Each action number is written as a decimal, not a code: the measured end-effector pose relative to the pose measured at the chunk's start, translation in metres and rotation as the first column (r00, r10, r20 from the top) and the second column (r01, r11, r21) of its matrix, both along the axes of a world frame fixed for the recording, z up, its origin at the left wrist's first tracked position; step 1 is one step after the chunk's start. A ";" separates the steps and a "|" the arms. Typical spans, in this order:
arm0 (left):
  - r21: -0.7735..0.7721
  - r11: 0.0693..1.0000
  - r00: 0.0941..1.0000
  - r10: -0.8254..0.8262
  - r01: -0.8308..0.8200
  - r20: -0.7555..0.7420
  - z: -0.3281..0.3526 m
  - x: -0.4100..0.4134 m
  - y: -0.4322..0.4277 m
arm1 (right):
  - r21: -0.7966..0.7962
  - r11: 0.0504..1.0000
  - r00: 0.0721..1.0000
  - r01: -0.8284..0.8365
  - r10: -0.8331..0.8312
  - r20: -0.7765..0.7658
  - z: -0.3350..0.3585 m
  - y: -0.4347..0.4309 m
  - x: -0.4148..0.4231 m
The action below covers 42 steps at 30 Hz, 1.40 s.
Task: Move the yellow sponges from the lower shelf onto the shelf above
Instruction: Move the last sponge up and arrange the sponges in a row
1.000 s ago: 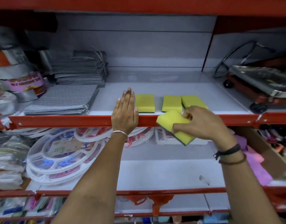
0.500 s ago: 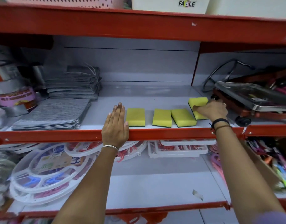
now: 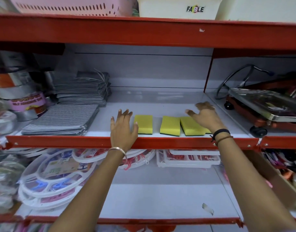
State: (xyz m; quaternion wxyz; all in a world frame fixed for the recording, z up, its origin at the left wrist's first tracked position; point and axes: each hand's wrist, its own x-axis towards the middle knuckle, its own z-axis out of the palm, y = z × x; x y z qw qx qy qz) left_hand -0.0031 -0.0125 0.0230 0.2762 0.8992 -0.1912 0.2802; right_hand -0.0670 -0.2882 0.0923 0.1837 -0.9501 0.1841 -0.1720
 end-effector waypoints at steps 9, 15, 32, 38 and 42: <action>0.414 0.832 0.866 -0.147 0.370 -0.478 0.049 0.044 -0.014 | -0.069 0.936 0.887 -0.345 0.302 -0.350 -0.005 0.058 0.030; 0.303 0.864 0.836 -0.212 0.403 -0.506 0.048 0.028 0.007 | 0.038 0.916 0.867 -0.399 0.390 -0.309 -0.018 0.069 0.026; 0.264 0.893 0.843 -0.197 0.366 -0.501 0.046 0.016 0.000 | 0.042 0.903 0.889 -0.427 0.427 -0.165 -0.031 0.088 0.007; 0.287 0.914 0.906 -0.162 0.287 -0.391 0.058 0.014 -0.032 | 0.033 0.942 0.939 -0.333 0.329 0.097 -0.016 0.047 -0.012; 0.318 0.896 0.935 -0.226 0.310 -0.274 0.062 0.009 -0.088 | -0.015 0.991 0.983 -0.133 0.133 0.123 -0.009 -0.011 -0.015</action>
